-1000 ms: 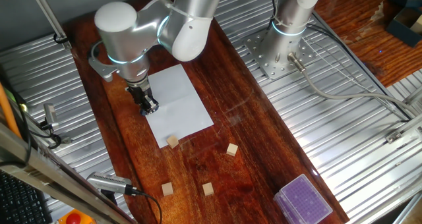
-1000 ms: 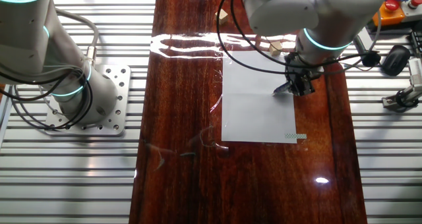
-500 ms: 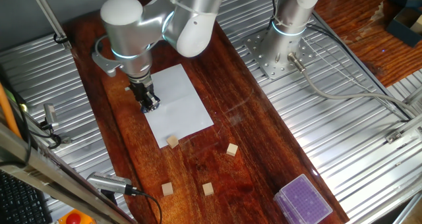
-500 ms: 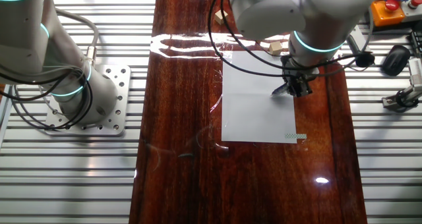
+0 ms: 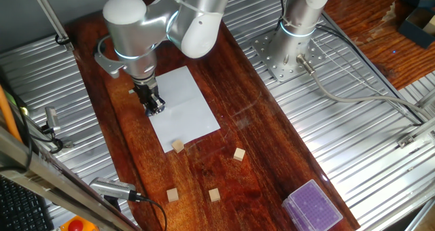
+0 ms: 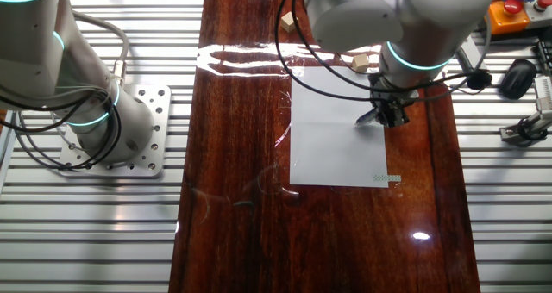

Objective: Use the correction tape on paper

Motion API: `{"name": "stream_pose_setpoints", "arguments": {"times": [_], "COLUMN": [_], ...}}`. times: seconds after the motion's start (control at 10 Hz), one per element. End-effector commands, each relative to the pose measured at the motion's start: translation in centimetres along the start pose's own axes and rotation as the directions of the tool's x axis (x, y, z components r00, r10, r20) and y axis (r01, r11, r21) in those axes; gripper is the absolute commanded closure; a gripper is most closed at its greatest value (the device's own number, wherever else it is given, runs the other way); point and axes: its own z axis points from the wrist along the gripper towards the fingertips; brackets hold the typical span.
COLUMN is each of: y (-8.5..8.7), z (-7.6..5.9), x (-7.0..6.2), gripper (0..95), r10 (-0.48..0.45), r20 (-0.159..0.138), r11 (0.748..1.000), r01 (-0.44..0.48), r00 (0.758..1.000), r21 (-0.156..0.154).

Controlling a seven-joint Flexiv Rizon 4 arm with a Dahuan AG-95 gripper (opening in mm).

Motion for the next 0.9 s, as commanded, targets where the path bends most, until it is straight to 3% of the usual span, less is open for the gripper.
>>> {"name": "stream_pose_setpoints", "arguments": {"times": [0.1,0.5,0.9], "y": [0.04,0.20,0.18], "z": [0.18,0.53,0.75], "x": [-0.25,-0.35,-0.32], "gripper": [95.0,95.0,95.0], "r10": [0.002,0.012,0.020], "r20": [0.001,0.000,0.024], "r11": [1.000,1.000,1.000], "r01": [-0.002,-0.012,-0.021], "r00": [1.000,1.000,1.000], "r21": [-0.003,0.004,0.009]}}
